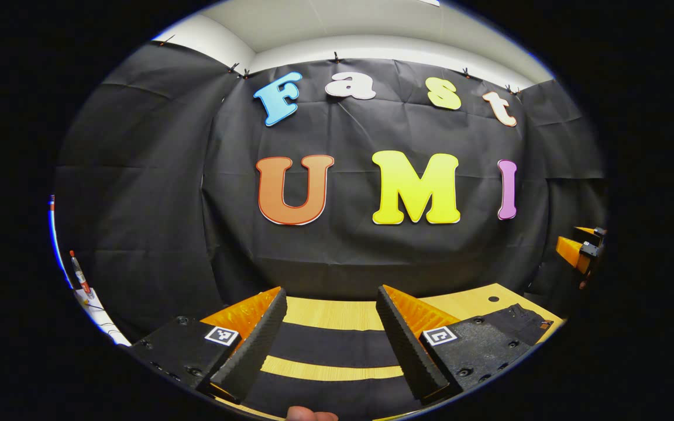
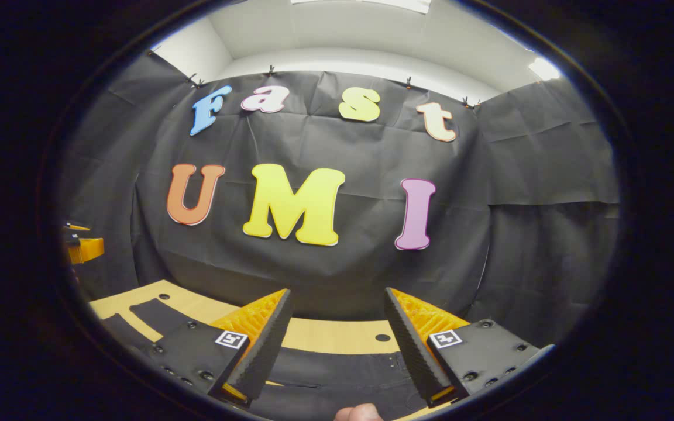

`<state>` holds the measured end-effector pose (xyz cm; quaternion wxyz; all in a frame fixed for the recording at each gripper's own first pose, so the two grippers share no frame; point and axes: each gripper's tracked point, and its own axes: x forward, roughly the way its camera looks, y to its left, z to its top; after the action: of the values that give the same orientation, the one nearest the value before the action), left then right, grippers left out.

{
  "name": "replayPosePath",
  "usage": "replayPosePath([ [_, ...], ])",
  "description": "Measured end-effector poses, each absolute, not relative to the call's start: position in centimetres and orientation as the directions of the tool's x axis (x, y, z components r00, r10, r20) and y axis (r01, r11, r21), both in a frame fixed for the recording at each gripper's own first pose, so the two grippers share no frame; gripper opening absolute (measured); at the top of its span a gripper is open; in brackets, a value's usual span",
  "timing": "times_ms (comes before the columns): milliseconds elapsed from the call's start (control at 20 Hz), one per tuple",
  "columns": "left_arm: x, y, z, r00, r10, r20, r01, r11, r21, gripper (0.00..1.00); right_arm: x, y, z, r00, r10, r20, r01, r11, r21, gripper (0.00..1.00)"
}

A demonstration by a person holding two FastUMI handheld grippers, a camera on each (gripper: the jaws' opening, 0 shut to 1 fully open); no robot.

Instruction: Grasp the waist and the cuffs of the jeans and fold them to make the two legs overlap; first hold the waist and fold one-third of the jeans toward the cuffs, then hold the cuffs and fold the remaining one-third in the same direction to finish folding.

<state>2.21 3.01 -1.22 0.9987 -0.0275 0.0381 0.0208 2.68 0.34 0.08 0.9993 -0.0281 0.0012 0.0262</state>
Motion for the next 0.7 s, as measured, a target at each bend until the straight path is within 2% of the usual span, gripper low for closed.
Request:
replayPosePath([
  [300, 2.5, 4.5, -2.0, 0.991, 0.091, -0.098, -0.095, 0.995, -0.041, 0.98, 4.1, -3.2, -1.4, 1.0, 0.009, -0.017, -0.011, 0.995, -0.1, 0.94],
  [400, 2.5, 6.5, -3.3, 0.981, 0.143, -0.131, -0.15, 0.988, -0.043, 0.98, 4.5, -5.7, -2.3, 0.999, -0.024, -0.042, 0.02, 0.995, -0.1, 0.96],
  [550, 2.2, 11.6, -5.5, 0.946, 0.256, -0.197, -0.272, 0.961, -0.058, 0.99, 4.6, -11.0, -4.5, 0.987, -0.108, -0.117, 0.099, 0.992, -0.082, 0.95],
  [700, -0.6, 17.0, -9.8, 0.879, 0.355, -0.317, -0.401, 0.911, -0.092, 1.0, 4.2, -16.9, -8.2, 0.954, -0.172, -0.244, 0.172, 0.985, -0.021, 0.95],
])
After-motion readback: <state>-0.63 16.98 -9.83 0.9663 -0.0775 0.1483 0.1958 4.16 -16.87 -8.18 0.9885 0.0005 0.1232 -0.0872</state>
